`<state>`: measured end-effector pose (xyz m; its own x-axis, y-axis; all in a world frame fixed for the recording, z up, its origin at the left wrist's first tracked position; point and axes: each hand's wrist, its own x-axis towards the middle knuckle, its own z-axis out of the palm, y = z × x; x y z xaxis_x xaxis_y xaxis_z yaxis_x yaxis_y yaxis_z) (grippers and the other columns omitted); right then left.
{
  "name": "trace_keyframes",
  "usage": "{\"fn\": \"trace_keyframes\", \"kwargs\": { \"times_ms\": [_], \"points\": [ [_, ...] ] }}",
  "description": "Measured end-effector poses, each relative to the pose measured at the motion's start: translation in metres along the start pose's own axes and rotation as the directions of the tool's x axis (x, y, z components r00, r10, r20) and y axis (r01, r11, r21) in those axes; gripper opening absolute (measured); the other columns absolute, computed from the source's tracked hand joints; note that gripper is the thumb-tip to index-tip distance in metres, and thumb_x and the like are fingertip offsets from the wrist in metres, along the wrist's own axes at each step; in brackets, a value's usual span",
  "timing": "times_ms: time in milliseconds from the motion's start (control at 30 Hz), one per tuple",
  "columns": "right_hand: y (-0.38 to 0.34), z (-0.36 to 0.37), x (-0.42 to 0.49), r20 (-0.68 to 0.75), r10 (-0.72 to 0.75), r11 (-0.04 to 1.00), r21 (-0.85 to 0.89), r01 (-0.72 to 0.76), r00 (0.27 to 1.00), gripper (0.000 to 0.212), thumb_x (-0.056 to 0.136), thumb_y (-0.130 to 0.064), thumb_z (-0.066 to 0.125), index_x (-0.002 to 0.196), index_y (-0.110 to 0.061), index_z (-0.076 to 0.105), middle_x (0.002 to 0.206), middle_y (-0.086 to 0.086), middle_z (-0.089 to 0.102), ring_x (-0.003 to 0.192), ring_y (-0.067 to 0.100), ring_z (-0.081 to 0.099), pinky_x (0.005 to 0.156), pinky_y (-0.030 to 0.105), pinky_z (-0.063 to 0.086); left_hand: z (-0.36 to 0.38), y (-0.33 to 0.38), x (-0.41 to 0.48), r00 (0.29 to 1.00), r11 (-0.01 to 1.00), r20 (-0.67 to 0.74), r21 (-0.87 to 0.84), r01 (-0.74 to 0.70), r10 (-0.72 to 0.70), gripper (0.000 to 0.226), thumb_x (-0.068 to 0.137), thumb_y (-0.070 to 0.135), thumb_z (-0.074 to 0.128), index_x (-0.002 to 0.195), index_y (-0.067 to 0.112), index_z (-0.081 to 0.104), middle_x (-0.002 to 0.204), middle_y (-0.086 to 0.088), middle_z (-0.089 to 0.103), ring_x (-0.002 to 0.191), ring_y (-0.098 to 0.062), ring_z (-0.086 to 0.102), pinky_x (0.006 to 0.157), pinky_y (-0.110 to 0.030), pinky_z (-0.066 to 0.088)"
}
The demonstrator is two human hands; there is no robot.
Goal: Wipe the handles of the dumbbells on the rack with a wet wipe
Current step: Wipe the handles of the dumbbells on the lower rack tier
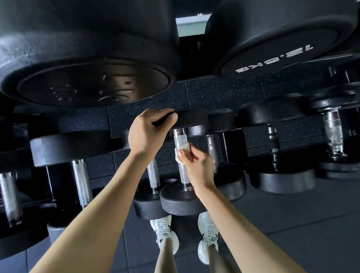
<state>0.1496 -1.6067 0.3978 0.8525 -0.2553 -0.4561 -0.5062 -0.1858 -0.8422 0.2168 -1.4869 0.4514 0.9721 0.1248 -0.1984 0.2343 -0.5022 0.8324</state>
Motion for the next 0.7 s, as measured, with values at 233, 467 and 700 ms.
{"fn": "trace_keyframes", "kwargs": {
  "times_ms": [233,467,700],
  "points": [
    [-0.007,0.020,0.003,-0.148,-0.097,0.983,-0.169,0.072,0.984,0.013,0.086,-0.019,0.063,0.075,-0.014,0.063,0.071,-0.005,0.068,0.063,0.005,0.058,0.066,0.024,0.045,0.001,-0.001,0.001,1.000,1.000,-0.006,0.009,-0.003,0.003,0.019,0.087,0.032,0.066,0.104,0.026,0.073,0.091,0.004,0.065,0.078,-0.002,0.054,0.068,-0.017,0.040],
    [-0.027,0.019,0.027,-0.100,-0.051,0.996,-0.077,0.044,0.994,0.017,0.081,-0.022,0.070,0.071,-0.017,0.057,0.058,-0.013,0.056,0.051,-0.007,0.051,0.051,0.008,0.035,0.003,-0.004,0.001,1.000,1.000,-0.011,0.001,-0.011,0.011,0.019,0.088,0.033,0.065,0.104,0.028,0.073,0.090,0.005,0.065,0.085,-0.005,0.055,0.071,-0.021,0.042],
    [-0.026,-0.003,0.026,0.099,0.030,0.977,-0.212,-0.008,0.995,0.029,0.079,-0.027,0.074,0.096,-0.013,0.055,0.082,-0.008,0.062,0.068,0.002,0.057,0.052,0.005,0.039,0.002,-0.004,0.001,1.000,1.000,-0.013,0.011,0.005,-0.005,0.020,0.087,0.038,0.064,0.104,0.032,0.072,0.096,0.004,0.067,0.092,-0.007,0.058,0.074,-0.025,0.045]
  ]
}}
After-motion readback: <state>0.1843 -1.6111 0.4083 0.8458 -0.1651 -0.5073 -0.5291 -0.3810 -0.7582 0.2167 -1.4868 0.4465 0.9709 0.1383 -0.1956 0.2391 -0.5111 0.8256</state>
